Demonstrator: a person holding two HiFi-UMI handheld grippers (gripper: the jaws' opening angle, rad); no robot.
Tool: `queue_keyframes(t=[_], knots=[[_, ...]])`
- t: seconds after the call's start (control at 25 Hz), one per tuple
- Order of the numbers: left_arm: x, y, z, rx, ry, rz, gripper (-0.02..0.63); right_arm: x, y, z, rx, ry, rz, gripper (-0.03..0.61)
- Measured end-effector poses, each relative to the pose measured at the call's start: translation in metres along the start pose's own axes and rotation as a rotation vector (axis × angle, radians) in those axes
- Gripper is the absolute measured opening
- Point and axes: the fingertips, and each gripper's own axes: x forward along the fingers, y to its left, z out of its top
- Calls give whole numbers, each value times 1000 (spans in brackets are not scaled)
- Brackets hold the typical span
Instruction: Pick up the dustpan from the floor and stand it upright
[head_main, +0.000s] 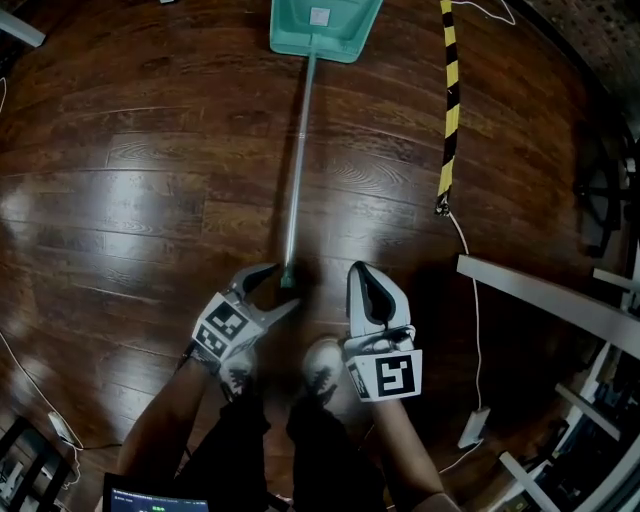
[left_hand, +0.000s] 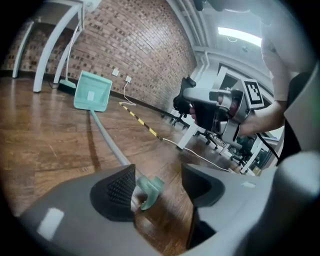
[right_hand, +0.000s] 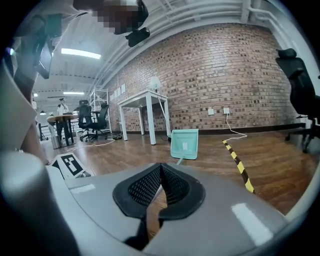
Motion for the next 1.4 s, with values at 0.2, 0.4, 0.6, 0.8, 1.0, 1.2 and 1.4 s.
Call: queue_keyframes(t=[0.2,0.4,0.6,0.8,1.0,1.2,1.4], knots=[[28,10,-27,-86,11,-34,285,1,-13,-18,-1,15,8,15],[46,18,-42,-98,3,-52,288,0,-26,-25,-2,19,-2,15],[51,15,-53,-124,23,-83,212,-1,-26,-39,12,45,19,15],[49,10,-54,-129,51,-68,117,-6,-25,-34,17,51,19,15],[34,5,-27,-160,19,-41,110,-22,-28,-14,21,62,4,15],[5,-17,38,-191,-54,-51,112,-45,-19,34,-1,75,0,15],[-38,-43,122,-210,-122,-51,114,-63,-8,113,-3,66,6,15]])
